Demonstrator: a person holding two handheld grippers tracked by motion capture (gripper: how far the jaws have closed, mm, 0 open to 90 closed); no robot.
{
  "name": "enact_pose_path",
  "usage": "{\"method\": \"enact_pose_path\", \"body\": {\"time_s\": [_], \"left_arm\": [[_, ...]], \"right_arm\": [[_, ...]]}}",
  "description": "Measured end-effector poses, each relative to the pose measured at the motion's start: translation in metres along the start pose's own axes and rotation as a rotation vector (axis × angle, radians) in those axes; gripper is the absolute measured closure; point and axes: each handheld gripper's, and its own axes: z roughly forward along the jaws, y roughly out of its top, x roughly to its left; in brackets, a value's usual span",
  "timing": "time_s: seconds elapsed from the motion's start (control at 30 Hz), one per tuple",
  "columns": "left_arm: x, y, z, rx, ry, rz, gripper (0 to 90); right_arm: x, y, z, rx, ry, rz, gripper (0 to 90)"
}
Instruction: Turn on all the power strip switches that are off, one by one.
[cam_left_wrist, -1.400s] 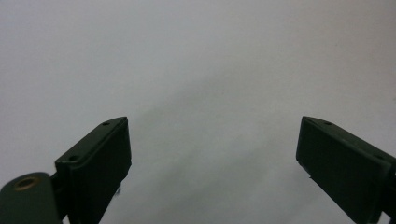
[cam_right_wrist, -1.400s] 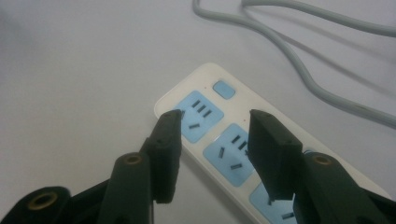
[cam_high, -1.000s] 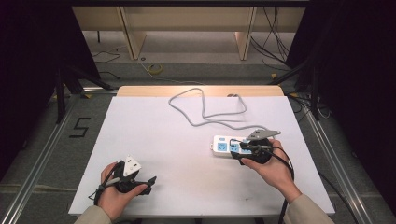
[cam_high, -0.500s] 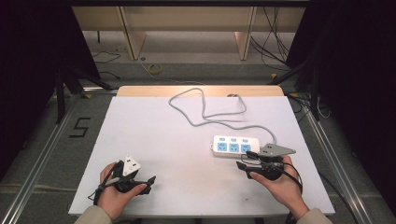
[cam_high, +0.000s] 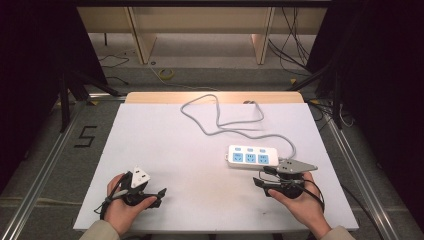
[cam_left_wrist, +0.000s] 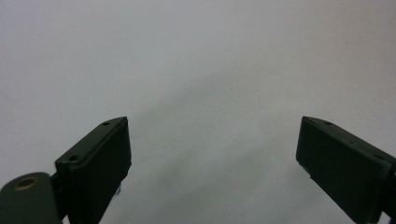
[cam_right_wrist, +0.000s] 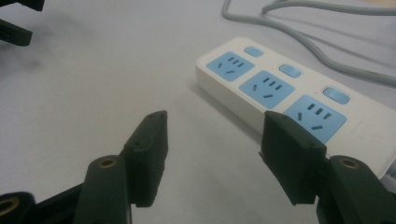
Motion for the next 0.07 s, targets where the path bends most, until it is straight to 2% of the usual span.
{"method": "enact_pose_path", "body": {"time_s": [0.07], "left_arm": [[0.0008,0.0000,0.0012,-0.001,-0.002,-0.006,10.2]], "right_arm": [[-0.0001,-0.0002,-0.0004,-0.001,0.000,0.002,41.6]]}}
